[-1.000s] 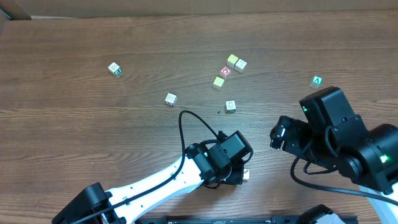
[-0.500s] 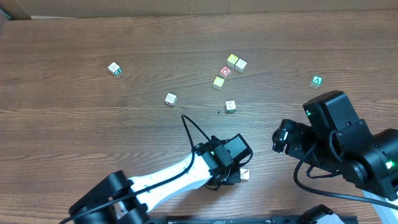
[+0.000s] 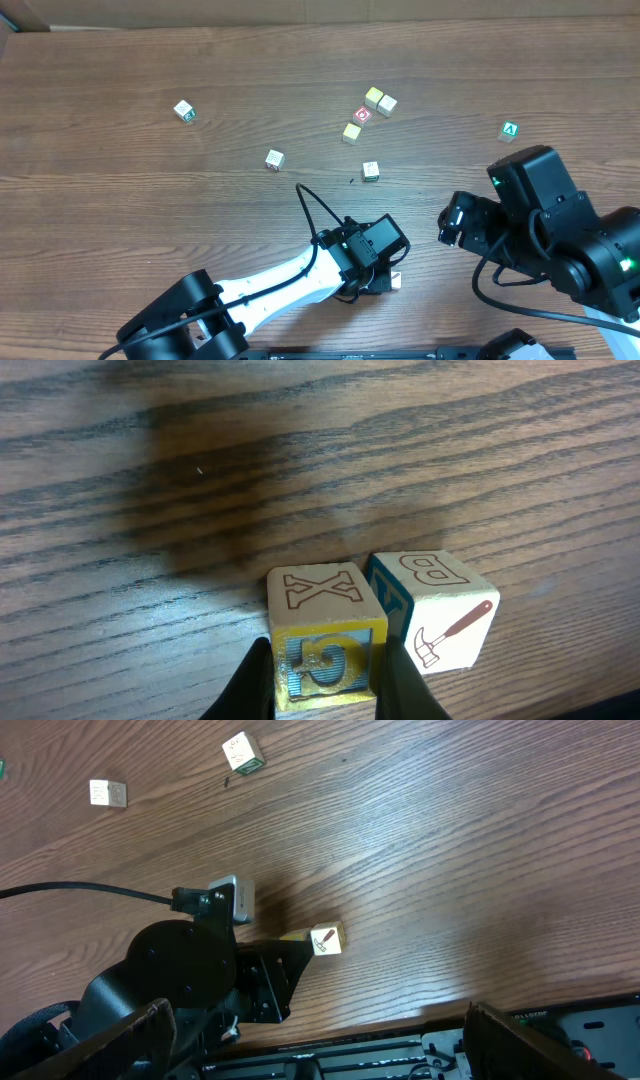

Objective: Flip 4 blocks

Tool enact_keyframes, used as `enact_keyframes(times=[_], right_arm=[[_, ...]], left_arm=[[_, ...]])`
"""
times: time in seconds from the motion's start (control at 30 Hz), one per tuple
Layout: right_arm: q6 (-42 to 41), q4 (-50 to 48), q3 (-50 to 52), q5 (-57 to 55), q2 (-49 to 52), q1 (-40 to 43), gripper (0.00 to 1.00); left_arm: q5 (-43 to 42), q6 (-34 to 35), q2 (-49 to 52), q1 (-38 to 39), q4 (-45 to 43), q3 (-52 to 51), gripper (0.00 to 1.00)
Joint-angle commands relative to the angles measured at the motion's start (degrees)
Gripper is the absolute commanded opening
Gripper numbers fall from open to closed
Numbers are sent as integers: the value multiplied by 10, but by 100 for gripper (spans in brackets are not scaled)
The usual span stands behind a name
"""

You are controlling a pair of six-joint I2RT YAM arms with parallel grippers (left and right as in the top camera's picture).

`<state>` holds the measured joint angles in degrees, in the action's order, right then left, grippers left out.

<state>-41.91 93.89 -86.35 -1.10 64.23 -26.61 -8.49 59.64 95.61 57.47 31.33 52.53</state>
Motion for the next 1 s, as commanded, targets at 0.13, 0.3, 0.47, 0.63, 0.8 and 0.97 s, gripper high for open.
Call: enact_keyframes(times=[0.13, 0.3, 0.47, 0.63, 0.8, 0.97], right_arm=[[4, -3, -14, -10, -9, 1, 93], [4, -2, -14, -10, -9, 1, 93], [4, -2, -14, -10, -9, 1, 93], [4, -1, -14, -10, -9, 1, 93], [4, 1, -14, -9, -9, 1, 93], [4, 3, -14, -9, -9, 1, 93]], left_arm=[[16, -9, 22, 2, -2, -7, 16], [17, -9, 22, 2, -3, -7, 31], [24, -7, 22, 2, -3, -7, 37], [34, -7, 20, 1, -10, -6, 39], [41, -10, 12, -2, -11, -6, 38], [71, -16, -28, -2, 6, -6, 38]])
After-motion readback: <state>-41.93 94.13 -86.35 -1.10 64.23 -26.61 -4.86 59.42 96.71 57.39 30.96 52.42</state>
